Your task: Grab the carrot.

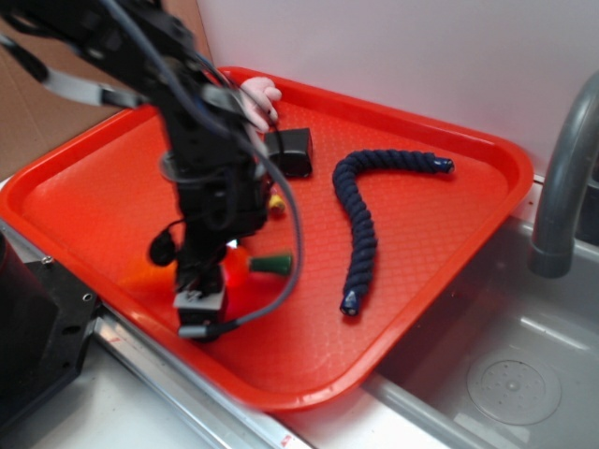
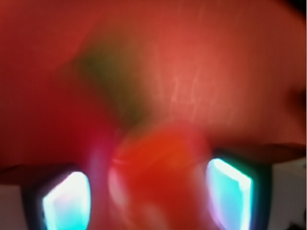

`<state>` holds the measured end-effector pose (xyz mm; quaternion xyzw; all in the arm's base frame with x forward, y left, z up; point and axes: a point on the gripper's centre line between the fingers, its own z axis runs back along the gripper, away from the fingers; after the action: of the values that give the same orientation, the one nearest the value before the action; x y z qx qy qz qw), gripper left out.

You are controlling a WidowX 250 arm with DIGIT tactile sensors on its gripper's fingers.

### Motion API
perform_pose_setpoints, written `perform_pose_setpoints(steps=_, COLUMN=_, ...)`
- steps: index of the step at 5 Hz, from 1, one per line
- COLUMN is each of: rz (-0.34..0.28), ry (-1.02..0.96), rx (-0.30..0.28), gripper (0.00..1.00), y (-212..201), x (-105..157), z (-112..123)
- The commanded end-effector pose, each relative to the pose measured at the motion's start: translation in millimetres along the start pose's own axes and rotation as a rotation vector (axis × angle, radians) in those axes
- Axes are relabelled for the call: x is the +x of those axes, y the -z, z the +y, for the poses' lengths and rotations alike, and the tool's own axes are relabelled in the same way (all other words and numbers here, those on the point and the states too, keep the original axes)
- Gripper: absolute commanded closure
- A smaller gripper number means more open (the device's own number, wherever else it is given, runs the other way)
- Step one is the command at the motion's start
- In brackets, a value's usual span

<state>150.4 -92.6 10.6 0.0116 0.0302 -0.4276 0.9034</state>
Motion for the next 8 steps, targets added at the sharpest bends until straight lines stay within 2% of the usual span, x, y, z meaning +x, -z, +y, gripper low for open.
perform_pose_setpoints(steps=1, rz=0.002, ry=0.052, rx=-0.006, gripper=0.0, y=10, x=-1, z=-5)
perform_pose_setpoints(steps=2, rz=-0.016, ry=0.032, rx=-0.012, gripper=1.0, y=9, x=-5, z=-4)
perform_pose_setpoints(steps=3, rz=-0.019, ry=0.021, rx=-0.009, gripper=1.0, y=3, x=-8, z=-4)
perform_pose_setpoints(steps=4, rz=-0.039, ry=-0.057, rx=0.002, gripper=1.0, y=-28, x=-22, z=2)
perform_pose_setpoints(steps=5, rz=-0.1, ry=-0.274, rx=0.008, gripper=1.0, y=-74, x=-60, z=24)
perform_pose_setpoints(steps=6, rz=-0.047, ry=-0.523, rx=0.004, gripper=1.0, y=-124, x=-91, z=37)
perform_pose_setpoints(steps=7, rz=0.014, ry=-0.694, rx=-0.045, gripper=1.0, y=-174, x=-99, z=50)
perform_pose_setpoints(steps=8, rz=0.001, ry=-0.737, rx=-0.055, gripper=1.0, y=-214, x=-96, z=57)
